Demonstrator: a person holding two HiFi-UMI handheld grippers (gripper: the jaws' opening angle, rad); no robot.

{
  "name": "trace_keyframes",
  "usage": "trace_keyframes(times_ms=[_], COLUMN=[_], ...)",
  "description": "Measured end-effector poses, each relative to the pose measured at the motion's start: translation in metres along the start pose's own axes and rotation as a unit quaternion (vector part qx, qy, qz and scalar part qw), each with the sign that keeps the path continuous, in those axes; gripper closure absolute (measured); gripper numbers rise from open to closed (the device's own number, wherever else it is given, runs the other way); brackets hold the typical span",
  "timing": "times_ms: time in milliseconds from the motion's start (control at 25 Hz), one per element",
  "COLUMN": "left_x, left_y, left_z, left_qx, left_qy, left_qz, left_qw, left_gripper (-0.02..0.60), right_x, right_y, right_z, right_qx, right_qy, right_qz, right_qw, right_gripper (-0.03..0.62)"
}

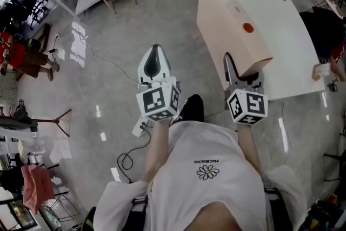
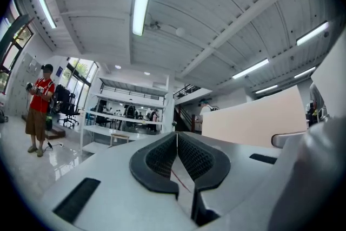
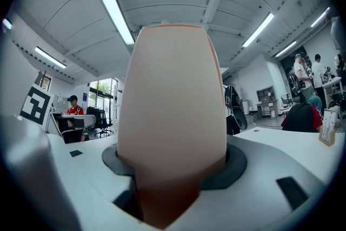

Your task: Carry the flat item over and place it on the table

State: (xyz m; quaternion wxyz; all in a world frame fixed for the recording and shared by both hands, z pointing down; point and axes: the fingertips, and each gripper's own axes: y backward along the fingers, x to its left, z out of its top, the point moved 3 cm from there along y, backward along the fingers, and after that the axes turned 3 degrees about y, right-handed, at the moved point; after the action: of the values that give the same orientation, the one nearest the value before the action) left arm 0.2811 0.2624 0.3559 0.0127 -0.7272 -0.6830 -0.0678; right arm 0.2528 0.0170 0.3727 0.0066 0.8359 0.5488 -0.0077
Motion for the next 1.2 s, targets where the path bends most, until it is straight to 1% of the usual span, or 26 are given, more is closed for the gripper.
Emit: trace_keyframes(times_ms=[120, 240, 360, 400, 520, 640, 720, 880, 1040, 1120, 1200], left_x=[0.003, 0.003, 0.006, 0.009, 0.015, 0.018, 0.025, 0.041, 0.064, 0.078, 0.088], left_y=[-0.018, -0.043, -0.091, -0.108, -0.158, -0.218, -0.258, -0.337, -0.413, -0.447, -0.473], left_z=[-0.005, -0.006, -0.001, -0.002, -0.007, -0.003, -0.004, -0.003, 0.0, -0.004, -0.007], left_qx=[-0.006, -0.022, -0.053, -0.057, -0.048, -0.055, -0.054, -0.052, -0.062, -0.067, -0.061], left_qy=[0.01, -0.001, -0.01, -0.007, 0.001, 0.01, 0.016, 0.008, 0.01, 0.014, 0.018], left_qz=[-0.007, -0.029, -0.051, -0.054, -0.065, -0.088, -0.097, -0.107, -0.117, -0.119, -0.12], left_qw=[0.9999, 0.9993, 0.9972, 0.9969, 0.9967, 0.9945, 0.9937, 0.9928, 0.9911, 0.9906, 0.9908], left_gripper=[0.56, 0.56, 0.56, 0.56, 0.56, 0.56, 0.56, 0.56, 0.56, 0.56, 0.56], right_x=[-0.003, -0.001, -0.003, -0.004, -0.014, -0.03, -0.038, -0.049, -0.049, -0.047, -0.046], right_y=[-0.015, -0.037, -0.079, -0.092, -0.13, -0.181, -0.22, -0.299, -0.376, -0.412, -0.439], right_z=[-0.001, -0.006, -0.001, -0.001, 0.004, 0.017, 0.017, 0.019, 0.024, 0.023, 0.025], right_qx=[-0.003, -0.011, -0.032, -0.036, -0.036, -0.034, -0.026, -0.017, -0.032, -0.041, -0.043], right_qy=[0.004, 0.0, 0.016, 0.02, 0.02, 0.018, 0.007, -0.009, 0.003, -0.004, -0.011], right_qz=[-0.006, -0.004, 0.0, 0.001, 0.0, -0.013, -0.019, -0.026, -0.034, -0.035, -0.036], right_qw=[1.0, 1.0, 0.999, 0.999, 0.999, 0.999, 0.999, 0.999, 0.999, 0.999, 0.998], right_gripper=[0.306, 0.306, 0.306, 0.306, 0.306, 0.306, 0.306, 0.306, 0.306, 0.306, 0.306])
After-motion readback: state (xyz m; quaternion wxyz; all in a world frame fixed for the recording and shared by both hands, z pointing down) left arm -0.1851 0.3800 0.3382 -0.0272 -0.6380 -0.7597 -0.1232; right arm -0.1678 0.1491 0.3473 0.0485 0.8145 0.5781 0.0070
